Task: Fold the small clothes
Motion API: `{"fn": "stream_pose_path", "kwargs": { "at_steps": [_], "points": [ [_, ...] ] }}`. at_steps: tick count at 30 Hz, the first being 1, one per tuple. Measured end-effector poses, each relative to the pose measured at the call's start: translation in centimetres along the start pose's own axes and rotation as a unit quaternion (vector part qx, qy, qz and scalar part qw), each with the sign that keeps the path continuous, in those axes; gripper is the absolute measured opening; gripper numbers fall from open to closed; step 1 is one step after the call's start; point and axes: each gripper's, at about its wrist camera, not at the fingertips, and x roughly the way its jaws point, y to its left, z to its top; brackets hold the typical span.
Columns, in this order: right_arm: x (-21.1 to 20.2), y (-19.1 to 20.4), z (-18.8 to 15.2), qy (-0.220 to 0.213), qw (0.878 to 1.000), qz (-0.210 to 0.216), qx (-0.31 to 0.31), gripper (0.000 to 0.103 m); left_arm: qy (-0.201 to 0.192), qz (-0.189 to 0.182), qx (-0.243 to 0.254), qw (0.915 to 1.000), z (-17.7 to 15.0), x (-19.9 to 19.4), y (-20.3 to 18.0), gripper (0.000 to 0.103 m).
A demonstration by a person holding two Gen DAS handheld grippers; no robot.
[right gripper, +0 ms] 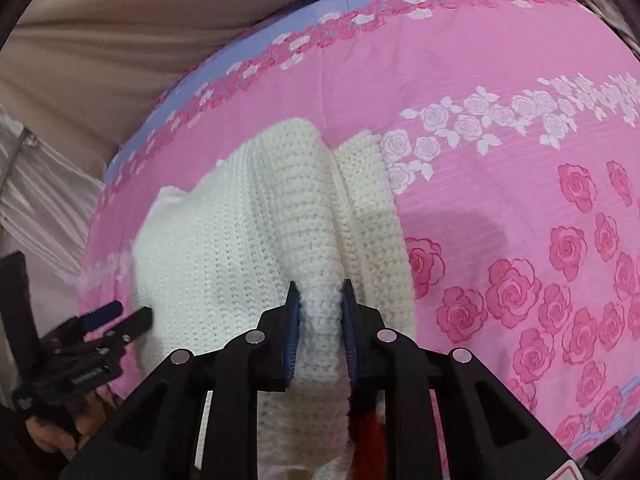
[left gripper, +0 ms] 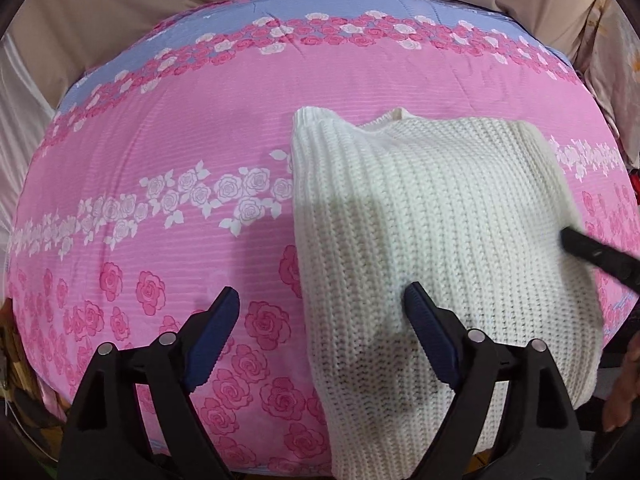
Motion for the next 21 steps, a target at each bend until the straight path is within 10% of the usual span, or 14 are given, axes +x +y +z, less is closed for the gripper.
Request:
{"fn": "stream_pose_path", "kwargs": {
  "at_steps": [5, 11, 21],
  "points": [
    [-6.0, 3.7, -1.1, -0.049, 0.997, -0.002, -0.067, 0.018, 0.001, 0.006, -0.004, 1.0000, -0.2, -0.1, 0.0, 0.083],
    [-0.6, 3.4, -5.2, 0.056, 0.990, -0.055, -0.116, 0.005, 0.005, 0.003, -0.005, 1.0000, -0.4, -0.1, -0.2, 0.083],
    [-1.6, 2.8, -5.3, 0.052, 0.989, -0.057, -0.125, 0.000, 0.003, 0.006, -0.004, 1.0000, -0.9, -0.1, -0.1, 0.083]
  ]
}}
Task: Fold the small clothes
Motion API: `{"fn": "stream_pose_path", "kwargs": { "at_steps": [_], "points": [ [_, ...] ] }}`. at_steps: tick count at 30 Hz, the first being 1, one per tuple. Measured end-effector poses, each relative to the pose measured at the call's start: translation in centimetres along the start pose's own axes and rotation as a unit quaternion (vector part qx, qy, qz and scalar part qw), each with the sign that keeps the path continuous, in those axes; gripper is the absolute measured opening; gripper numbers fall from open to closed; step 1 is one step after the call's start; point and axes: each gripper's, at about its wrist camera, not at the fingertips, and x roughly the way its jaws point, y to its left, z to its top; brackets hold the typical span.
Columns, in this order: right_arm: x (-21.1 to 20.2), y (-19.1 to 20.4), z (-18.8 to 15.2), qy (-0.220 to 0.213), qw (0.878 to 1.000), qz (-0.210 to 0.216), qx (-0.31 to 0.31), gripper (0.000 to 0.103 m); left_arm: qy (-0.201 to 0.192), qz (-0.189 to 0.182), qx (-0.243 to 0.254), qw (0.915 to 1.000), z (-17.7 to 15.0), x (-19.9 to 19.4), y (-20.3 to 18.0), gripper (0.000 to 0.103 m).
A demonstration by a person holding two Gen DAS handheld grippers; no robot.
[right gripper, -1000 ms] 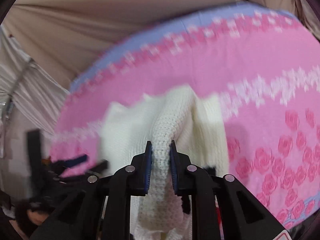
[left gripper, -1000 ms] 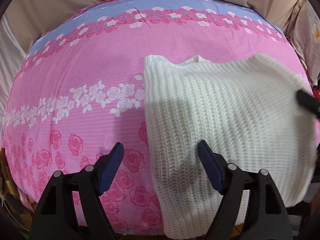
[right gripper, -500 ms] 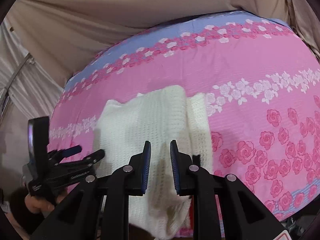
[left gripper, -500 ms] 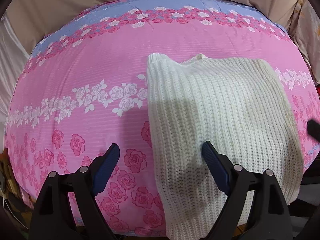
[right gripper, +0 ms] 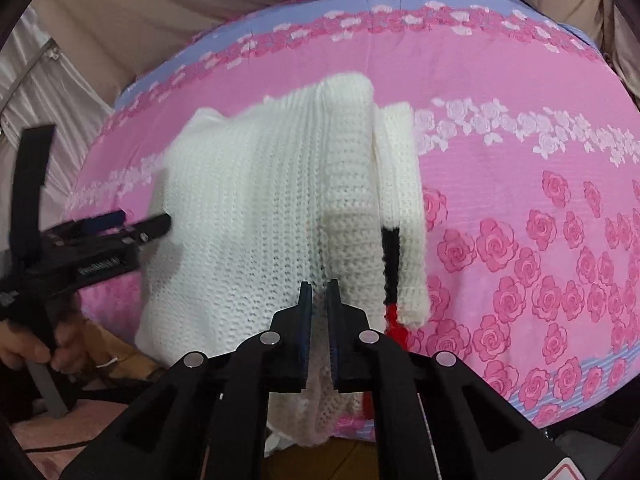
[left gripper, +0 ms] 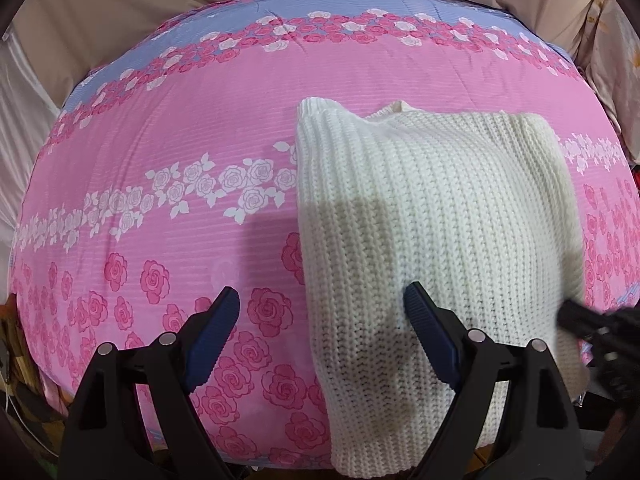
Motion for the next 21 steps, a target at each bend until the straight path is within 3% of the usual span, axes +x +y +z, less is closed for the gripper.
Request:
{"fn": "stream_pose_path", "kwargs": {
  "at_steps": [2, 5, 9, 11, 15, 17, 18, 21],
  "points": [
    [1.5, -0.2, -0.5, 0.015, 1.000, 0.009, 0.007, 0.000, -0.002, 0.005, 0.002, 1.0000, 0.0, -0.2, -0.1, 0.083],
    [-0.7, 0.6, 0.9, -0.014, 1.000, 0.011, 0.009, 0.000, -0.009, 0.002, -0.001, 1.0000, 0.3, -0.9, 0.0, 0.081],
    [-3.3, 1.5, 5.1, -0.060, 0.998, 0.030, -0.001, 0.002, -0.026, -0.011, -0.014, 0.9995, 2.2, -2.0, 0.1, 0.081],
    [-3.3, 1.6, 7.2, -0.070, 0.997, 0.030, -0.004, 0.003, -0.036, 0.001, -0.011, 0.9993, 3.6, -2.0, 0.1, 0.081],
    [0.3, 0.2, 10.6, -0.054, 0.998, 0.021, 0.013, 0.003, -0.015, 0.024, 0.000, 0.9996, 6.5, 1.7, -0.2, 0.084],
    [5.0, -1.7, 11.4, -0.015, 0.999, -0.020, 0.022, 0.000, -0.010, 0.016, -0.007, 0.9998, 7.0, 3.9, 0.2, 0.086],
    [5.9, -2.4, 11.3, -0.028, 0.999, -0.005, 0.024, 0.000, -0.014, 0.018, -0.015, 0.9996, 7.1, 4.2, 0.4, 0.090],
    [5.2, -2.5, 12.2, -0.022, 0.999, 0.002, 0.042, 0.000, -0.011, 0.020, -0.017, 0.9996, 7.9, 4.1, 0.8, 0.090]
  ]
}}
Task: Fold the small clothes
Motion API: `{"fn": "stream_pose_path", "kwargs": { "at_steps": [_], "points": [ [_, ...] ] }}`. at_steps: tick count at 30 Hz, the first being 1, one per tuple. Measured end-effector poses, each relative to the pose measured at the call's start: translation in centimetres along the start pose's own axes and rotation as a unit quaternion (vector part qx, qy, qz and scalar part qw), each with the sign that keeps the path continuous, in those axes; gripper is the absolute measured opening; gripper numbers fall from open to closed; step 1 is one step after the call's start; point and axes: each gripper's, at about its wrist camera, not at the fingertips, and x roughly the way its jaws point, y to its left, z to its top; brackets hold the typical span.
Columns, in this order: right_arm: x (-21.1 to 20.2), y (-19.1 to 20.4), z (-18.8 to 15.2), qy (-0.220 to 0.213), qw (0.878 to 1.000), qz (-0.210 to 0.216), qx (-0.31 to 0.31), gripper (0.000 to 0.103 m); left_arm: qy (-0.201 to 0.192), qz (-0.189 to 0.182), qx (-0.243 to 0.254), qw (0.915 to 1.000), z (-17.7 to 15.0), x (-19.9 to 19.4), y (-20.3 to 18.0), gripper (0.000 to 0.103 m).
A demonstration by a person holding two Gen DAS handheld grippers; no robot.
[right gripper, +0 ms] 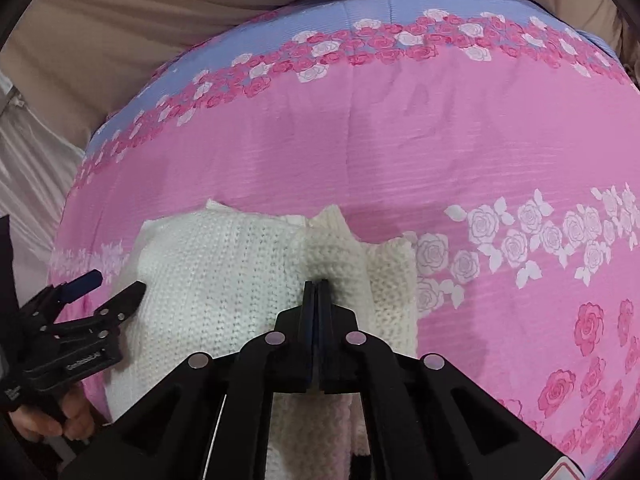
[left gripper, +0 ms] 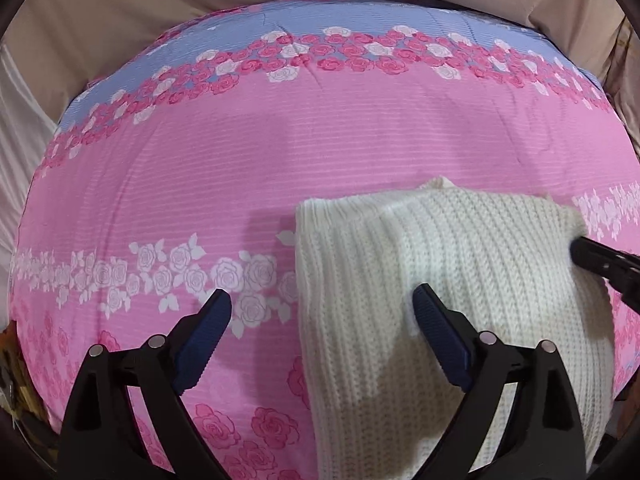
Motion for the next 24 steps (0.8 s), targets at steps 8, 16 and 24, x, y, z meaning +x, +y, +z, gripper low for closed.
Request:
{"fn": "stream_pose_path", "kwargs": {
  "at_steps": [8, 16, 24],
  "points": [
    [-8.0, 0.8, -6.9, -0.023, 0.999, 0.023, -0.002, 0.031, -0.020, -0.028, 0.025, 0.9991, -4.9, -6.1, 2.0, 0.088],
    [-5.8, 0.8, -13.5, 0.046, 0.999, 0.029, -0.002, 0.009, 0.055, -0.040, 0.010, 0.9976, -10.2, -3.9, 1.7, 0.090],
    [-4.7, -3.0, -15.2, 0.058, 0.997, 0.025, 0.037, 0.011, 0.047, -0.037, 0.022, 0.9980, -10.8, -4.3, 0.9, 0.090]
  ]
}}
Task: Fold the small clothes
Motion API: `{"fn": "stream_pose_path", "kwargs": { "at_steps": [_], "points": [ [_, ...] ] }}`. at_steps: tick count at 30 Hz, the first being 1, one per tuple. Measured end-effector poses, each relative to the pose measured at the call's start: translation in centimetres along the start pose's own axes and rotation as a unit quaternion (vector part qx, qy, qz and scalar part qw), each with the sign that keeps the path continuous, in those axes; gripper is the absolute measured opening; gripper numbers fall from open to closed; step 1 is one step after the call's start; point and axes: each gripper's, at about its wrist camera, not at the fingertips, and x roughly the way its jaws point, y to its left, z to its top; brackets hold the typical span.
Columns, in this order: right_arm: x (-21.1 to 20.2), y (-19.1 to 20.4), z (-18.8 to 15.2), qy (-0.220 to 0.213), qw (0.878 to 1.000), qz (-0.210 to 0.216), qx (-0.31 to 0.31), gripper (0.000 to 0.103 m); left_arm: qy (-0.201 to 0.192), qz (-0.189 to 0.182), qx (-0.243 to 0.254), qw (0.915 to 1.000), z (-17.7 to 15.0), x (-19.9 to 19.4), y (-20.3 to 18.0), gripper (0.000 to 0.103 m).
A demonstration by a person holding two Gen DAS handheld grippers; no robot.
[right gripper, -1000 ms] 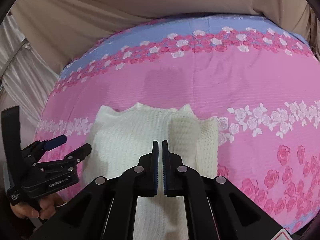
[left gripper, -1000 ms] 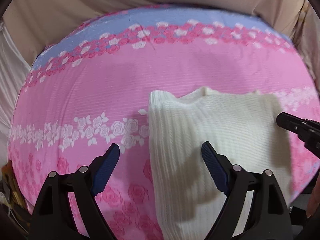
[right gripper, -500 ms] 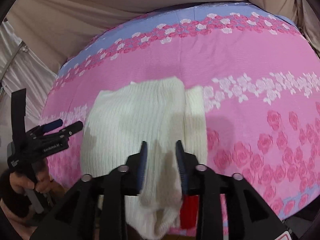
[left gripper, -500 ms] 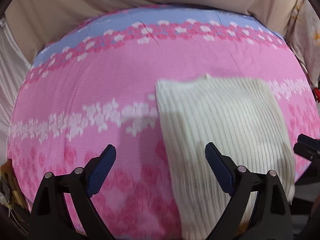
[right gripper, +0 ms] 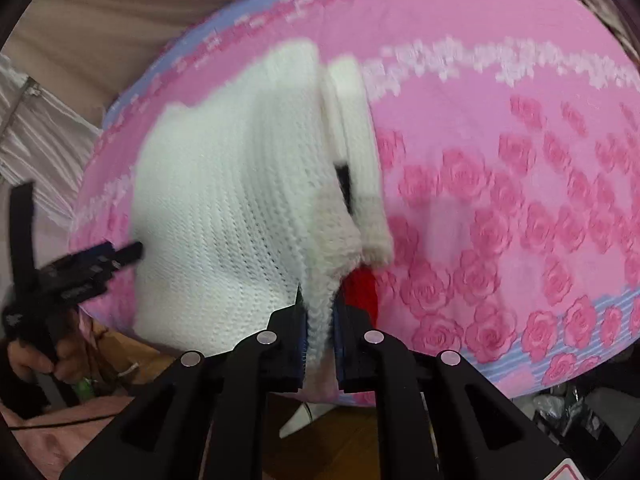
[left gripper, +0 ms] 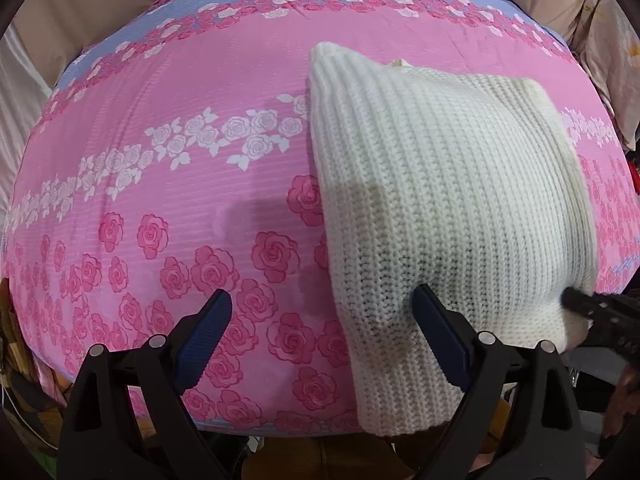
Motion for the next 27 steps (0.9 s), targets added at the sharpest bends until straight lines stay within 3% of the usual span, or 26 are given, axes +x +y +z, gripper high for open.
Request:
{"fn": "stream_pose_path", "kwargs": {
  "at_steps": [3, 7, 10, 12, 14, 18, 20, 21, 25, 27],
  "points": [
    [0.5, 0.0, -0.2, -0.009, 1.000, 0.002, 0.004, 0.013, -0.005, 0.006, 0.000, 1.0000, 0.1, -0.2, 0.0, 0.090],
    [-0.8, 0.8, 0.7, -0.018, 1.000, -0.019, -0.005, 0.026, -0.007, 0.008, -0.001, 0.9999, 0.2, -0.4, 0.1, 0.090],
    [-3.6, 1.7, 1.2, -0.055, 0.998, -0.024, -0.008, 0.040, -0.019, 0.017, 0.002, 0.9997, 0.3, -1.0, 0.0, 0.089],
    [-5.1, 2.7, 2.4, -0.088, 0.995, -0.033, -0.021, 0.043, -0.029, 0.017, -0.002, 0.9994, 0.7, -1.5, -0.1, 0.088],
    [-5.2, 3.6, 3.9, -0.100, 0.994, -0.030, -0.035, 0.043, -0.032, 0.015, -0.010, 0.9993, 1.2, -1.5, 0.0, 0.088],
    [-1.8, 4.0, 6.0, -0.083, 0.995, -0.024, -0.043, 0.043, -0.026, 0.011, -0.019, 0.9994, 2.0, -0.4, 0.2, 0.090],
    [0.8, 3.2, 6.5, -0.055, 0.998, -0.018, -0.034, 0.025, -0.022, 0.010, -0.020, 0.9995, 2.2, 0.1, 0.2, 0.090],
    [1.1, 3.1, 6.9, -0.056, 0.998, -0.011, -0.030, 0.022, -0.022, 0.010, -0.019, 0.9995, 2.2, 0.1, 0.2, 0.090],
    [-3.2, 3.4, 7.1, -0.119, 0.992, 0.010, -0.031, 0.017, -0.025, 0.005, -0.021, 0.9995, 2.4, 0.0, 0.3, 0.091],
    [-2.9, 2.2, 7.0, -0.115, 0.993, 0.007, -0.011, 0.017, -0.018, -0.001, -0.026, 0.9995, 2.4, 0.7, 0.1, 0.092]
  ]
}}
